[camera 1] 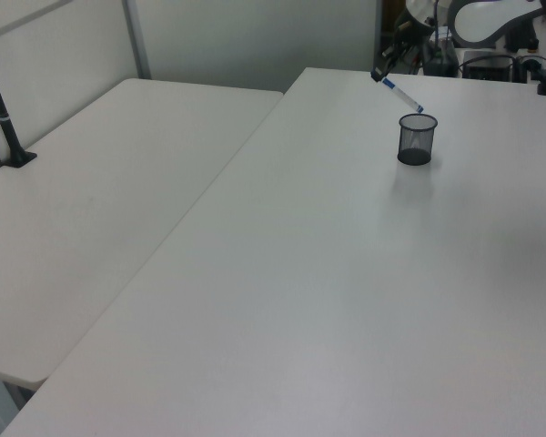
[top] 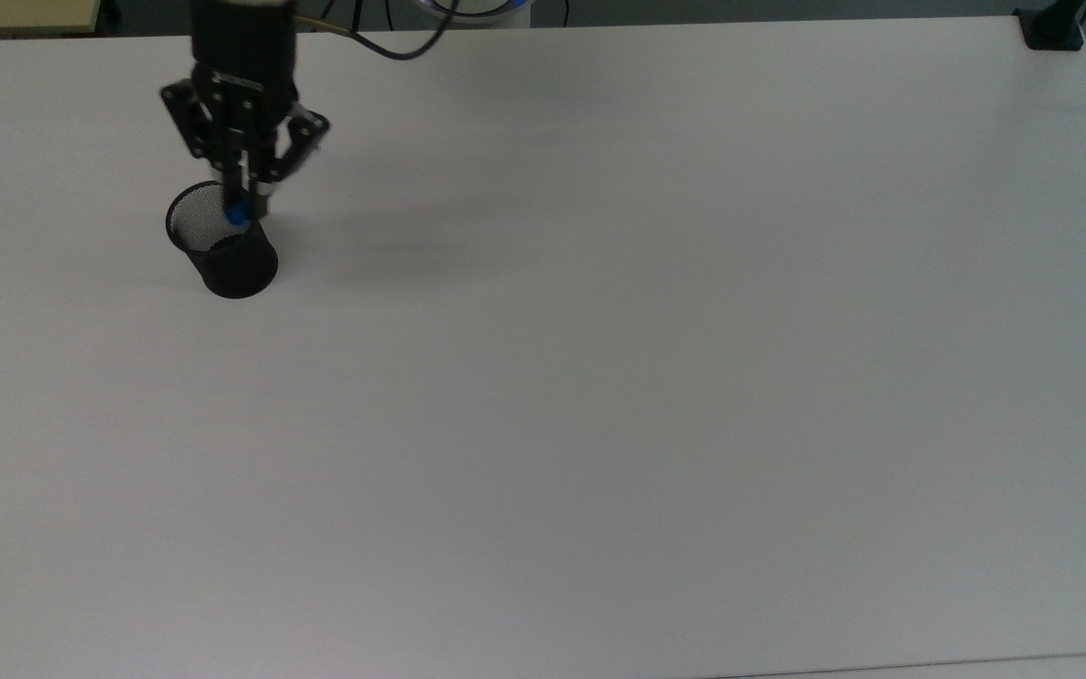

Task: Insert the marker
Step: 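Lift the marker and carry it over the black mesh cup, then lower the marker into the cup and open the gripper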

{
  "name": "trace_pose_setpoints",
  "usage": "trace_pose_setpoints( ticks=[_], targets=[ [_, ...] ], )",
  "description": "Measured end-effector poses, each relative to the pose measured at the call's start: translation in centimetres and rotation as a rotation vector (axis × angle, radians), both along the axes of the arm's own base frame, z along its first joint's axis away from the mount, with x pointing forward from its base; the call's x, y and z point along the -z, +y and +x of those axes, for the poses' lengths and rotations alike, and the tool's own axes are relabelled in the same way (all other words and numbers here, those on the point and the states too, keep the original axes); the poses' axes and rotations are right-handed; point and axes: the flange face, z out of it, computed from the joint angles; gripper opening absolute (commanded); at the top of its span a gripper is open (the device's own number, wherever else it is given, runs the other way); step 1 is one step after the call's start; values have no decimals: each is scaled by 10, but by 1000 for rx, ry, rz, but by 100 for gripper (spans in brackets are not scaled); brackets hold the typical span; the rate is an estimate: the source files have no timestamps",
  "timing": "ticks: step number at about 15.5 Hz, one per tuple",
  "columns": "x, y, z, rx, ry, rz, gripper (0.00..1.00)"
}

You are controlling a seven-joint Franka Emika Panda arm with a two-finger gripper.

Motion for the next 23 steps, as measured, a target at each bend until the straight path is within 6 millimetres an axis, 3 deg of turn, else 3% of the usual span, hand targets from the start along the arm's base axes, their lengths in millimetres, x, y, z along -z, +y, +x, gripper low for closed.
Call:
trace_pose_setpoints(
  ticks=[4,9,15,19,23],
  targets=[
    [4,-47,-11,9,-97,-61,0],
    [38,-72,-30,-48,-183,-162,0],
    [83,-71,-54,-89,-237,-213,0],
    [112,-66,-57,-103,-256,-222,0],
    [120,-64,-55,-110,-250,-221,4]
  ],
)
